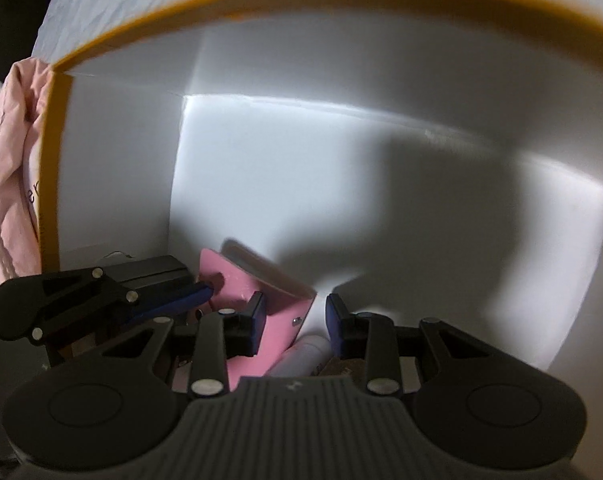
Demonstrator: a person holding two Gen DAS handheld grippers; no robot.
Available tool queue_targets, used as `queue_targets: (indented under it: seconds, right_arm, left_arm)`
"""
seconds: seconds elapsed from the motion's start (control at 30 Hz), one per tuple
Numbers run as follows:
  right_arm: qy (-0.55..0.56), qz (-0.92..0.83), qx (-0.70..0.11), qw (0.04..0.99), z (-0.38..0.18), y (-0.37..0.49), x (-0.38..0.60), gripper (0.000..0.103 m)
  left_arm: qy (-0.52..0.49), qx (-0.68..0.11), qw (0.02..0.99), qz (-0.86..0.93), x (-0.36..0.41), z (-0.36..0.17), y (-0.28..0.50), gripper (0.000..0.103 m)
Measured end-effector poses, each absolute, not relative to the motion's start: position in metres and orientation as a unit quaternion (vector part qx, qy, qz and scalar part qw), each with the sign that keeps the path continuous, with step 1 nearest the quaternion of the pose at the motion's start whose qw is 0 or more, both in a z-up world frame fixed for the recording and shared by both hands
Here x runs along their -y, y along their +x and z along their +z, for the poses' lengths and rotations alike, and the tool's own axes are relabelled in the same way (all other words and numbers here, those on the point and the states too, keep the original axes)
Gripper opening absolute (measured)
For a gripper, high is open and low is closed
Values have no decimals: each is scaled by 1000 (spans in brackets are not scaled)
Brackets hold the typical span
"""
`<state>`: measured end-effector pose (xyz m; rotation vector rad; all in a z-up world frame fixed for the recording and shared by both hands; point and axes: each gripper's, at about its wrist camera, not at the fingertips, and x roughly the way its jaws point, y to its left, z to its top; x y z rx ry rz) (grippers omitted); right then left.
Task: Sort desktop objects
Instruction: 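Lower the white card and brown box into the box and open both grippers, then push the pink straightener flat inside the box with the right gripper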
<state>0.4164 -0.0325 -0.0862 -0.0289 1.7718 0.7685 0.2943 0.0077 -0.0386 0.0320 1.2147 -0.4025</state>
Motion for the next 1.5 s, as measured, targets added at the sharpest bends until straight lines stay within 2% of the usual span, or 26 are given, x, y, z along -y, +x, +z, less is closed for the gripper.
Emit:
queue_targets:
  seconds: [0.1,0.23,0.57,0.67,0.93,1.03,1.13,1.2,1.27,1.3,1.5]
  right_arm:
    - [6,332,-756,564,-89,416,33,35]
    - [18,337,-754,563,-92,410,29,26]
    - [-13,342,-734,586,-66,397,14,20]
    - [-4,346,-727,593,-54,395,16,15]
    - [28,374,-710,597,-28,388,8,15]
    - [45,381,-710,590,-31,381,4,9]
    - [55,379,-710,591,-26,382,1,9]
    - [59,381,-707,592,-28,374,-4,10]
    - [52,382,-706,595,-29,367,-11,11]
    - [45,382,-701,601,-31,362,-15,12]
    - [19,379,-685,623,-27,352,-23,16]
  left_arm:
    - [6,-562,805,-189,-11,-36,294,17]
    - [-13,-550,812,-193,-23,-26,291,17]
    - [-46,-514,831,-206,-50,-5,276,17]
    - [-57,-505,836,-207,-59,-1,273,17]
    - [-53,-495,842,-206,-57,4,266,17]
    - [-40,-493,846,-200,-58,4,271,18]
    - [-24,-490,849,-197,-53,5,269,22]
    - [-14,-485,852,-198,-63,9,256,28]
    - [-8,-482,853,-200,-60,11,254,44]
    - [-8,-481,853,-202,-59,12,253,47]
    - [38,-470,864,-175,-45,4,241,48]
